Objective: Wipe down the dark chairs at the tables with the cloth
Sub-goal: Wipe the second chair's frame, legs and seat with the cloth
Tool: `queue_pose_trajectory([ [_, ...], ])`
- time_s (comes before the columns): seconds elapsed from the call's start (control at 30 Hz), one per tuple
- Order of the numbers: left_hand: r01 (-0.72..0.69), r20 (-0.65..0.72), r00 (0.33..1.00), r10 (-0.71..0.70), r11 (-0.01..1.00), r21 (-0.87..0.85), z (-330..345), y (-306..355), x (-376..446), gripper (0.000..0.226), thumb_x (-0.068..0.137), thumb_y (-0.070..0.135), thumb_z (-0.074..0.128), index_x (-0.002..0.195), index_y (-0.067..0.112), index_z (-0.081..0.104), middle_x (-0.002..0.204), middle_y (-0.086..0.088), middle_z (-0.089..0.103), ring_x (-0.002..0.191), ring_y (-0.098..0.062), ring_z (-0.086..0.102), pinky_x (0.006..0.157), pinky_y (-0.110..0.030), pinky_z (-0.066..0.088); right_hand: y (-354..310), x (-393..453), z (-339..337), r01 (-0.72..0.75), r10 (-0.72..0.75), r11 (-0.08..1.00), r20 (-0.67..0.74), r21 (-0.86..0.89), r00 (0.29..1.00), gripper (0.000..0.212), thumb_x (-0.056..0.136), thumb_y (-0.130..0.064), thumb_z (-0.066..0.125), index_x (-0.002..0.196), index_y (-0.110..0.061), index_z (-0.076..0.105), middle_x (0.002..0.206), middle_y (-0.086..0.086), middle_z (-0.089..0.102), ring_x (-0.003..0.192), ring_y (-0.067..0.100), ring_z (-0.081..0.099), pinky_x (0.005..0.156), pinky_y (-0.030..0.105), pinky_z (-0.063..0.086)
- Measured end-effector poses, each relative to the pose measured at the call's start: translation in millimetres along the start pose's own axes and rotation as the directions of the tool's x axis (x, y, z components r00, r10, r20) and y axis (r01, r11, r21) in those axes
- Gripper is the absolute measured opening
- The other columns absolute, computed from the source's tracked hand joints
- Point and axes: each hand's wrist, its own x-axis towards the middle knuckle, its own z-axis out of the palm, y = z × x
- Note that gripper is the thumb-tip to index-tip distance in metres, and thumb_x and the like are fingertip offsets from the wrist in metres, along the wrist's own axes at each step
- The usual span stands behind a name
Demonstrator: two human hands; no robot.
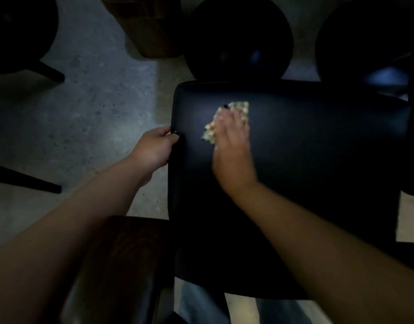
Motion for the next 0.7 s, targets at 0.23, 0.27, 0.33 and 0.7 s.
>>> queue_pose_trajectory([
  [0.23,-0.151,0.042,0.988,0.151,0.844,0.514,1,6,8,0.033,0.085,0.008,0.057,0.118,0.013,0.058,0.114,-0.007,0.065,0.104,-0.025,0.061,0.086,-0.034,0.049,19,-24,-10,0.598,-0.611,0.789,0.281,0.142,0.740,0.043,0.090,-0.002,0.036,0.128,0.009,0.052,0.134,0.027,0.050,0.129,0.045,0.043,0.110,0.053,0.031],
  [0.27,-0.179,0.066,0.983,0.174,0.790,0.586,0,8,10,0.040,0.085,0.011,0.060,0.124,0.012,0.051,0.122,-0.009,0.060,0.112,-0.027,0.057,0.092,-0.033,0.046,36,-16,-19,0.548,-0.556,0.829,0.270,0.112,0.786,0.045,0.087,0.001,0.038,0.130,0.007,0.051,0.136,0.025,0.049,0.131,0.043,0.042,0.111,0.051,0.031],
  [0.33,-0.266,0.143,0.961,0.236,0.660,0.703,1,14,12,0.070,0.084,0.019,0.068,0.142,0.008,0.032,0.149,-0.015,0.034,0.138,-0.028,0.035,0.105,-0.023,0.030,66,-7,-31,0.323,-0.320,0.946,0.154,0.009,0.935,0.058,0.078,0.009,0.043,0.135,0.004,0.047,0.142,0.022,0.044,0.136,0.038,0.035,0.115,0.048,0.026],
  [0.7,-0.554,0.569,0.816,0.099,-0.147,0.820,57,67,11,0.140,0.064,0.047,0.085,0.151,0.019,-0.020,0.155,0.000,-0.036,0.143,-0.028,-0.030,0.115,-0.060,0.010,42,-42,-18,0.182,-0.178,0.981,0.059,-0.066,0.982,0.074,0.067,0.000,0.068,0.136,0.009,0.043,0.144,0.027,0.039,0.136,0.044,0.031,0.112,0.052,0.014],
])
